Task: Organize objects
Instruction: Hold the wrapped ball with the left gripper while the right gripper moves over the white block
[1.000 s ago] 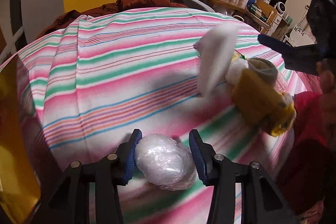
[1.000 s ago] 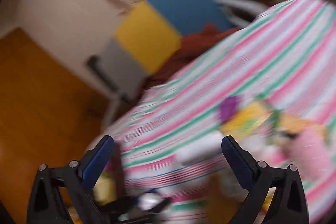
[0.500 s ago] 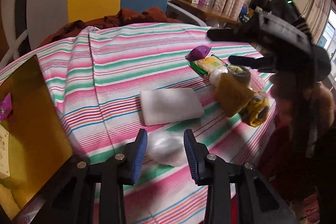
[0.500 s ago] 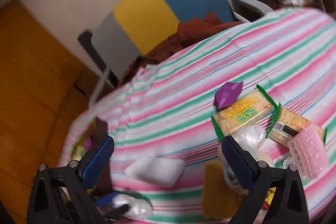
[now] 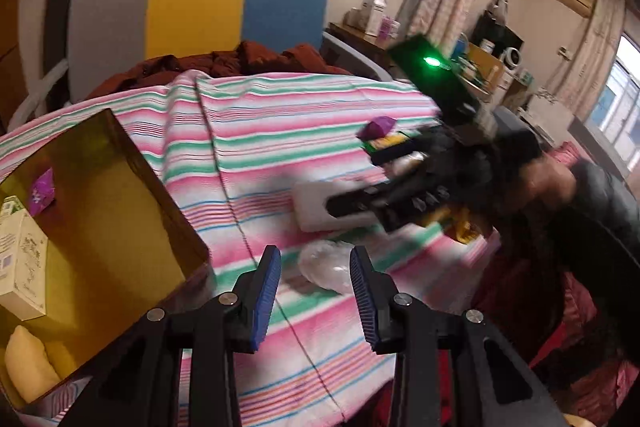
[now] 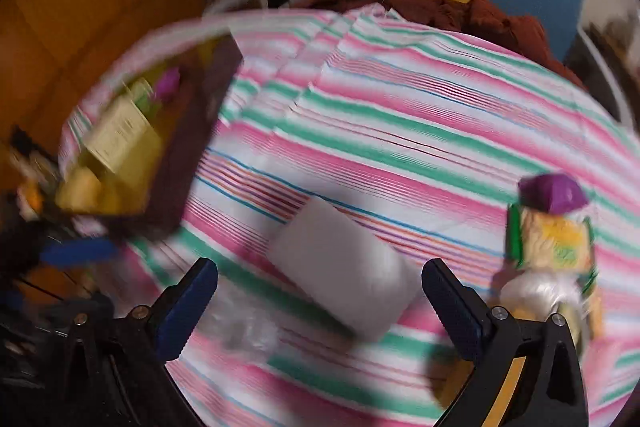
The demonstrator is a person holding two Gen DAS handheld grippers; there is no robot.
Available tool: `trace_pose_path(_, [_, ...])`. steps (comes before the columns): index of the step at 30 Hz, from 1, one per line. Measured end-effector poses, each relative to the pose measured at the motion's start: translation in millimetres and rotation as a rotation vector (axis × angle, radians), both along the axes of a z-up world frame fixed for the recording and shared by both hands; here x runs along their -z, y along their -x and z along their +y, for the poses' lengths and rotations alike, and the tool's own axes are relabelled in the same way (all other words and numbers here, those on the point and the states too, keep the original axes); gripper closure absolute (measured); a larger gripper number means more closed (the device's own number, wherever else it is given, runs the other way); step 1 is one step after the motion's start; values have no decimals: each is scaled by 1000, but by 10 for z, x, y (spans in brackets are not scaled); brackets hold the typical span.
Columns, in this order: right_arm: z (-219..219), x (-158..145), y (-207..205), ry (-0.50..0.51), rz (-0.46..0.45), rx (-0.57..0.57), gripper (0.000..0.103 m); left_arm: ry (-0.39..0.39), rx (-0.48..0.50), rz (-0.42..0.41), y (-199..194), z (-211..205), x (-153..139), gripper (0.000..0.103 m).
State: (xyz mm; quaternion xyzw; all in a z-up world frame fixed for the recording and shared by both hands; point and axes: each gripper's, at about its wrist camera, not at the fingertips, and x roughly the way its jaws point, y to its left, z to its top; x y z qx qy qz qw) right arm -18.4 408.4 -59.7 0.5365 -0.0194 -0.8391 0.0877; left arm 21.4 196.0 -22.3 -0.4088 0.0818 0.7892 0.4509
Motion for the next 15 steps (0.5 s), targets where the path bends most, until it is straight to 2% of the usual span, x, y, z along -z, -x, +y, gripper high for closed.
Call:
trace_pose_path(5, [-17,23,118,-64,-51,-69,0,29,107,-44,-125,203,160,67])
trace_pose_path(6, [-2,27,131,-68,-57,-68,0,39,110,-46,-126,234,192,65])
trace_pose_path(10, [30,60,185,-52,-73,-80,0,98,92,-49,-79,356,348,47])
trace_pose_path(12, [-1,110,222,-24,-106,-129,0,128,71,-44,-46,362,423,44])
trace_pose_path(15, [-45,208,270,-46,-144,-176,0,141,49,-69,3,375,486,42])
